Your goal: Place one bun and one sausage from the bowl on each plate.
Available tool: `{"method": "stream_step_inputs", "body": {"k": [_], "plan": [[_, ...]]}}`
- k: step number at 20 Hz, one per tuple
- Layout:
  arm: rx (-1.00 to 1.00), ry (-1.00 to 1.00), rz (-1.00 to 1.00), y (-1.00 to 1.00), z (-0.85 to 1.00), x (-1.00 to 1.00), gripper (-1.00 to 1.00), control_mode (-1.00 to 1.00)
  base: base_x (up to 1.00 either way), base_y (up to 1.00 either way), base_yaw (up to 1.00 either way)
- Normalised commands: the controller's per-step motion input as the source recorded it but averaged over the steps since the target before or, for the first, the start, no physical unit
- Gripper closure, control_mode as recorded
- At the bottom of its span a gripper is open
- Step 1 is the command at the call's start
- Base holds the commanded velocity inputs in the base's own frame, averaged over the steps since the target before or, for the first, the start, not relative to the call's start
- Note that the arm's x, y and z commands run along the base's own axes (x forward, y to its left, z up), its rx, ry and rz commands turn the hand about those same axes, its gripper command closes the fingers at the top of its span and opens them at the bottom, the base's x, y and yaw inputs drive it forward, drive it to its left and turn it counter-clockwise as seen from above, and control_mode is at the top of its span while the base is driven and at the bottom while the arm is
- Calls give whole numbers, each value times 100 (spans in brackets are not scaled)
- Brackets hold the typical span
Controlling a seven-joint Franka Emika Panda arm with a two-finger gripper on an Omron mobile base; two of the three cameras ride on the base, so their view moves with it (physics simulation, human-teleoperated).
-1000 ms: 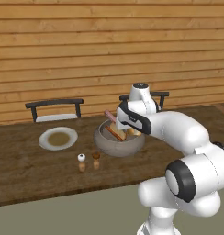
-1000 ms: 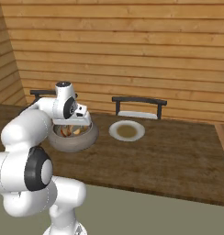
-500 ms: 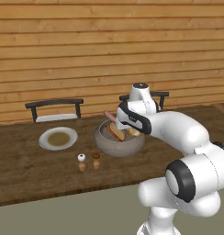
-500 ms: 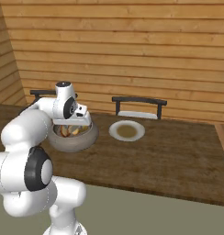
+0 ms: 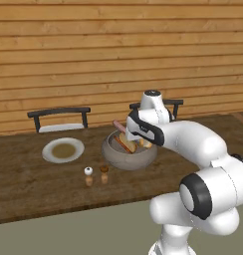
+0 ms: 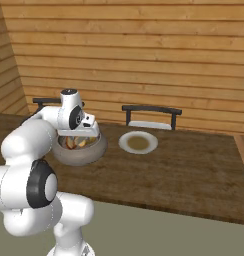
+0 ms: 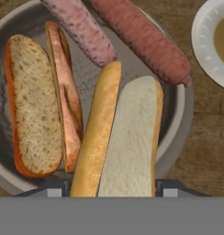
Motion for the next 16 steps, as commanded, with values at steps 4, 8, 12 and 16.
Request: {"method": "stream_step_inputs", "body": {"k": [4,8,12,16], "plan": [[0,-1,0,0,11,-4,100,-100,0,0,0],[0,-15,-1,0,72,-33,100,-100,0,0,0],[-1,-20,1,-56,40,-50,100,-100,0,0,0],[0,-16,2,-100,27,-38,100,-100,0,0,0]]}}
